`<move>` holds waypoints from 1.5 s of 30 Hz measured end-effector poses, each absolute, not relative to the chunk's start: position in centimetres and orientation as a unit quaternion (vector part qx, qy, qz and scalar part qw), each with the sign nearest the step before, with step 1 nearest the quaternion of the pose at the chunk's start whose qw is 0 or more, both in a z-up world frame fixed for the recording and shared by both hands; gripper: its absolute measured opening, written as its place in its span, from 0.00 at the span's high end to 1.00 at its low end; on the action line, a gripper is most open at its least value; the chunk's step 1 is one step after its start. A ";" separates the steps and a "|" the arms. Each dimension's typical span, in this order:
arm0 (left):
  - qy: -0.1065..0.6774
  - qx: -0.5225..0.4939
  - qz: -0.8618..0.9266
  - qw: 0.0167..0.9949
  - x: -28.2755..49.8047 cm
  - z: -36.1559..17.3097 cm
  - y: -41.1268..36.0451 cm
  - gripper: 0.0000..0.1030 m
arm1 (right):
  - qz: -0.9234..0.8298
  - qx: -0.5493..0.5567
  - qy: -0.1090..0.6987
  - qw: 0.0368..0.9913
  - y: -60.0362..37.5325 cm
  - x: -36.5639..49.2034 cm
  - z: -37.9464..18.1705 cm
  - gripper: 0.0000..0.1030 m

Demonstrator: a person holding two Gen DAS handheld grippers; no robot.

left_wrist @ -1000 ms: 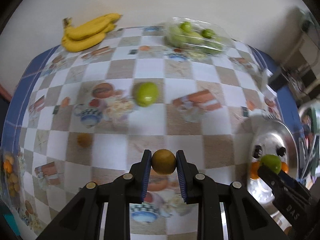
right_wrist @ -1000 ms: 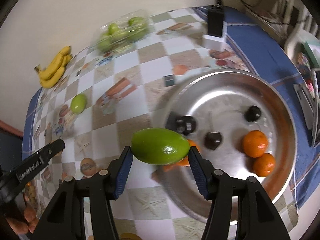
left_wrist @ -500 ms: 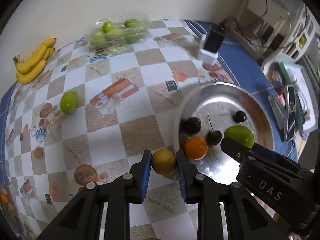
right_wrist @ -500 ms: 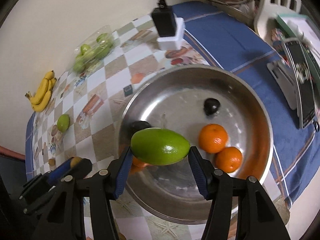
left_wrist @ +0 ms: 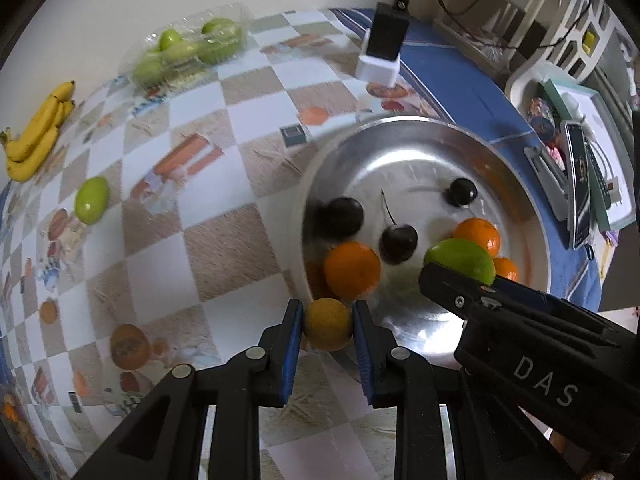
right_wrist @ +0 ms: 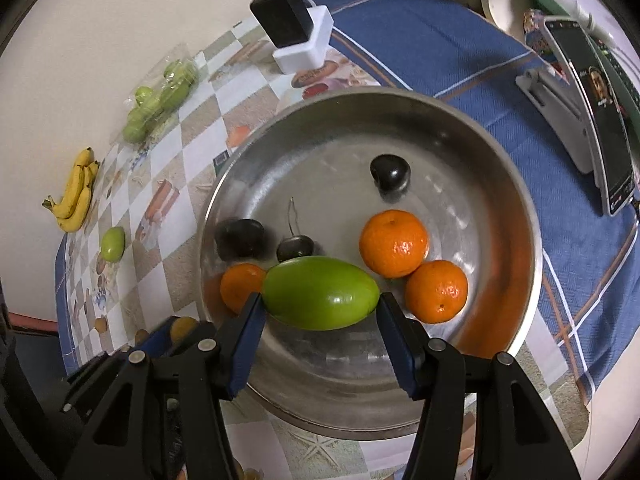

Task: Organize fruits
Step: 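Carry both fruits over the steel plate and open both grippers to drop them, then withdraw both open grippers from the plate toward the remaining fruits on the tablecloth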

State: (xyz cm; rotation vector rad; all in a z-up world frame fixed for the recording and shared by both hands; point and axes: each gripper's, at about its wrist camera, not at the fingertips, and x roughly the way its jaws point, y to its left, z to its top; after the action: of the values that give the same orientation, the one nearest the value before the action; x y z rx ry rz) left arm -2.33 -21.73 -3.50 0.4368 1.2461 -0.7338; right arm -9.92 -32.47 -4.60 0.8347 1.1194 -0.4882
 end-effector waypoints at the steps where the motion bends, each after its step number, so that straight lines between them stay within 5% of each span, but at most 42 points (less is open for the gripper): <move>1: 0.567 0.199 -0.334 0.726 -2.4 -3.7 -21.9 0.74 | -0.223 0.381 0.511 0.737 -32.5 -9.9 -4.7 0.42; 39: 0.607 0.137 -0.253 0.741 2.1 -4.3 -17.3 0.64 | -0.218 0.378 0.500 0.748 -32.2 -9.7 -4.0 0.43; 45: 0.612 0.090 -0.203 0.759 4.4 -3.8 -14.2 0.48 | -0.210 0.368 0.503 0.753 -31.6 -9.1 -4.0 0.43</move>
State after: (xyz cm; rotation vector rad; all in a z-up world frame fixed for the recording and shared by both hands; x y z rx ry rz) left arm 4.39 -14.18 -3.78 0.1955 1.3325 -0.4430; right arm -9.14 -31.62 -3.98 0.8037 1.0981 -0.4576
